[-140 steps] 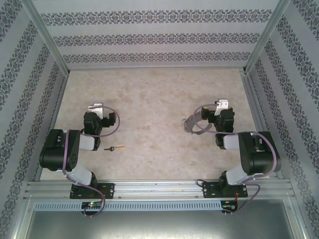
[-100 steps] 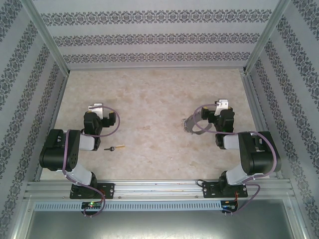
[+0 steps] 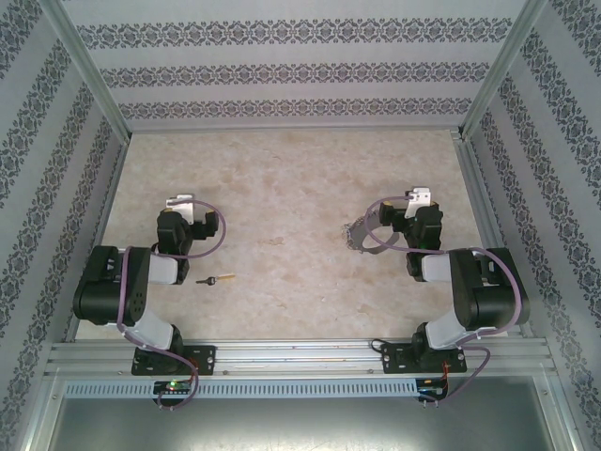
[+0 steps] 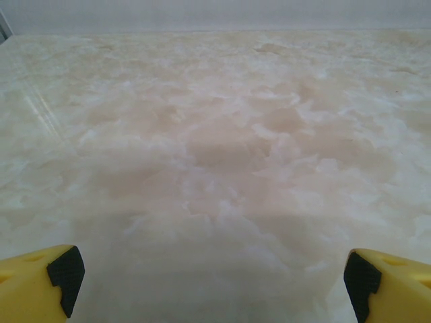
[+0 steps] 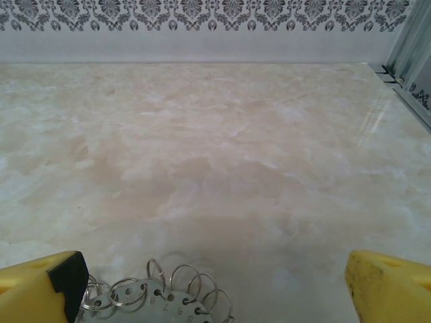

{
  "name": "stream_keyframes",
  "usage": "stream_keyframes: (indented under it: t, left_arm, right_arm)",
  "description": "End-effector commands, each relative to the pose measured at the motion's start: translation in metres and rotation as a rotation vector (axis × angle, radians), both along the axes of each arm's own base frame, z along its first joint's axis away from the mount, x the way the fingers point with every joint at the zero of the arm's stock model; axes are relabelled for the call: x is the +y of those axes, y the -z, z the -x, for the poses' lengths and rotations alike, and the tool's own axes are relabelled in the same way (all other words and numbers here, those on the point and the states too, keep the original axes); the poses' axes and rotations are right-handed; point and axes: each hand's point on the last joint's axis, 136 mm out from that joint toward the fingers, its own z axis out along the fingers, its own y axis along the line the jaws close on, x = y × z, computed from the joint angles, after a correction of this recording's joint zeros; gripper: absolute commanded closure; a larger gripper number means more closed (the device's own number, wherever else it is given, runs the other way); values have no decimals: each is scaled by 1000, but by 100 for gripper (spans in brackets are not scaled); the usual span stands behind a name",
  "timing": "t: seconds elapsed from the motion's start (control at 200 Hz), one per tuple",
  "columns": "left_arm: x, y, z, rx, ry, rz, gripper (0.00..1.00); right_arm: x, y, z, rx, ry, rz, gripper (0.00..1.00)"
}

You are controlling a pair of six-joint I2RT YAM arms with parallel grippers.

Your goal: Put the keys on the keyring

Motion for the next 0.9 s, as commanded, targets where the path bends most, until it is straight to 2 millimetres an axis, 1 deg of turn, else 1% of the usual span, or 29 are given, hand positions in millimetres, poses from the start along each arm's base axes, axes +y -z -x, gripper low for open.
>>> stream_keyframes:
  t: [0.0, 0.065, 0.175, 0.205, 0.23, 0.28, 0.32, 0.365, 0.45, 0.53, 0.615, 0.704, 0.789, 0.854, 0.894]
  left_arm:
    - [-1, -21, -1, -18, 8, 4, 0]
    - [0, -29, 0, -8, 2, 1, 0]
    - [5, -51, -2, 14, -47, 1, 0]
    - [5, -58, -3, 11, -58, 22, 0]
    - [4, -63, -5, 8, -64, 44, 0]
    - [0, -76, -8, 1, -67, 92, 0]
    - [-7, -85, -11, -4, -58, 138, 0]
    - [-17, -94, -12, -6, -39, 198, 0]
    - [-44, -107, -8, 4, 25, 297, 0]
    - [-71, -113, -4, 3, 80, 332, 0]
    - [-98, -110, -1, 45, 121, 363, 0]
    - [-134, -104, 2, 92, 190, 395, 0]
    - [-166, -103, 4, 114, 258, 401, 0]
    - [-187, -101, 4, 132, 297, 391, 0]
    - [-195, -98, 3, 157, 302, 378, 0]
  right_arm:
    - [-9, -20, 5, -61, 50, -20, 2]
    - [-11, -30, 9, -65, 55, -18, 2]
    - [-12, -50, 17, -66, 73, -35, 2]
    - [-15, -56, 19, -55, 96, -63, 2]
    - [-19, -56, 21, -26, 138, -105, 2]
    - [-25, -63, 24, 1, 210, -211, 2]
    - [-16, -64, 25, 45, 173, -269, 2]
    - [1, -67, 26, 82, 89, -314, 2]
    - [33, -70, 34, 150, -32, -374, 2]
    - [53, -58, 47, 255, -47, -392, 5]
    - [73, -43, 59, 345, -54, -387, 8]
    - [90, -28, 71, 423, -63, -391, 10]
    - [98, -11, 81, 481, -40, -373, 10]
    - [100, 1, 87, 518, -23, -380, 10]
    - [101, 8, 89, 534, -14, -390, 10]
